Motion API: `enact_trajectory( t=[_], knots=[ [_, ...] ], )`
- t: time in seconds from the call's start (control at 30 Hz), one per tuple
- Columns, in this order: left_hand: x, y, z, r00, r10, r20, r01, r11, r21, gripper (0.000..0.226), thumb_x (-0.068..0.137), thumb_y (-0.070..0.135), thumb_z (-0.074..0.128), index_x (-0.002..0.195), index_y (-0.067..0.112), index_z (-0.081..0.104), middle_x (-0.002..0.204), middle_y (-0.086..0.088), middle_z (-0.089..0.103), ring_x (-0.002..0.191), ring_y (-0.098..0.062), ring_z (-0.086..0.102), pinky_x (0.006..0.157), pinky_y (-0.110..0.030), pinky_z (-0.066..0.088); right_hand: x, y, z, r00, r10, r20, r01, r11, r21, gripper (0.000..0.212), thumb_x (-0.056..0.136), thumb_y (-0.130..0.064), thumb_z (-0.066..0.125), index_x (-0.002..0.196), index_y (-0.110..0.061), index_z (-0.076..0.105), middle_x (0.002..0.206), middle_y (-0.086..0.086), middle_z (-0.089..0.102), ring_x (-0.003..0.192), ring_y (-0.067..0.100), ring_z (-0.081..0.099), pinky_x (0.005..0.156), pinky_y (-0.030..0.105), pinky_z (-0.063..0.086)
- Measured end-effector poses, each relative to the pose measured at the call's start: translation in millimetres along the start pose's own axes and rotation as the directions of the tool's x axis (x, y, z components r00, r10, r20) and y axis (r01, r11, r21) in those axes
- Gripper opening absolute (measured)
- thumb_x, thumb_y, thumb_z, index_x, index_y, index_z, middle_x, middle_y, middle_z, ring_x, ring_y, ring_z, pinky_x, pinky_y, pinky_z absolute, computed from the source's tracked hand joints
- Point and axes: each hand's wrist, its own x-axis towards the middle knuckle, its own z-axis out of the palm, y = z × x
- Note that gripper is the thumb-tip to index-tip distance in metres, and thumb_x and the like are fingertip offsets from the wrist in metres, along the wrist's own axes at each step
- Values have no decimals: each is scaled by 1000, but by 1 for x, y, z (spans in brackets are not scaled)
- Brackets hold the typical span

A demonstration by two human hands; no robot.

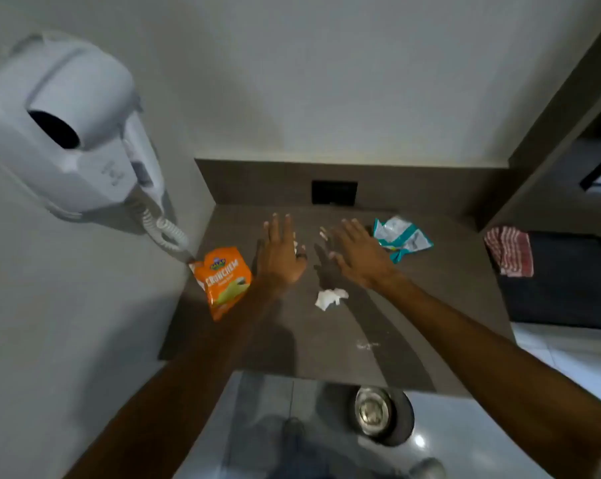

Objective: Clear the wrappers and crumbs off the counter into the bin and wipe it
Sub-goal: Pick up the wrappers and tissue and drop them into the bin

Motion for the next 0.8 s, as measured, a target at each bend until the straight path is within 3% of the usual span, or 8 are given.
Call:
enact_trajectory(
  t=[0.13, 0.2, 0.33, 0.43, 0.5, 0.6, 0.7, 0.8],
  knots=[
    [11, -38, 43, 996, -80, 47, 79, 997, 24, 75, 94, 40, 66, 157, 10, 39, 154, -20, 47, 140, -38, 50, 116, -42, 41, -5, -14, 51, 921, -108, 374, 118, 993, -4, 66, 87, -54, 64, 147, -33, 47, 155, 5, 46, 139, 31, 47, 112, 46, 45],
    [19, -47, 61, 987, -135, 92, 129, 989, 73, 68, 93, 47, 66, 149, 12, 48, 140, -17, 57, 127, -35, 60, 110, -42, 48, -9, -17, 74, 901, -87, 426, 103, 995, -15, 57, 84, -41, 71, 139, -35, 57, 146, 4, 50, 131, 29, 51, 105, 41, 50],
    [28, -49, 73, 983, -175, 60, 176, 984, -6, 37, 99, 23, 60, 132, 6, 64, 132, -18, 66, 123, -33, 64, 108, -40, 50, -21, -12, 95, 979, -11, 201, -9, 995, 96, 30, 87, -17, 67, 116, -20, 73, 121, 8, 63, 113, 30, 61, 92, 34, 52],
    [6, -39, 65, 985, -150, -87, 141, 985, -101, 30, 102, 21, 55, 123, 4, 68, 124, -19, 69, 117, -35, 65, 99, -39, 47, -49, -9, 86, 981, 191, -17, -166, 890, 424, 23, 89, -13, 69, 112, -13, 73, 117, 7, 65, 105, 15, 66, 95, 37, 54],
    [-32, -23, 56, 984, -45, -170, 6, 975, -222, 24, 98, 15, 62, 115, -1, 70, 115, -22, 69, 110, -36, 65, 92, -40, 49, -82, -14, 69, 967, 214, -142, -131, 887, 444, 25, 97, -16, 62, 121, -13, 70, 124, 6, 57, 104, 3, 56, 97, 22, 46],
    [-126, -12, 63, 967, 69, -244, -156, 920, -359, 16, 87, 9, 72, 96, -3, 70, 93, -17, 66, 87, -18, 57, 74, -19, 36, -157, -19, 64, 965, 105, -240, 12, 898, 441, 27, 102, -24, 51, 125, -18, 65, 121, 10, 55, 104, 8, 51, 90, 12, 38],
    [-236, -8, 97, 997, -18, -75, -18, 893, -451, 17, 83, 20, 70, 84, 2, 70, 81, 3, 58, 70, 2, 44, 67, -2, 36, -252, -4, 100, 977, 60, -202, 33, 904, 427, 27, 100, -21, 58, 126, -17, 66, 120, 7, 65, 100, 15, 62, 88, 22, 52],
    [-314, -10, 162, 910, -229, 344, 377, 804, -460, 7, 89, 4, 76, 94, 0, 74, 79, 1, 63, 66, 3, 57, 74, -8, 47, -318, 23, 158, 953, 303, -5, -250, 795, 552, 26, 91, -19, 74, 117, -24, 73, 115, 1, 75, 104, 14, 68, 89, 26, 57]
  ],
)
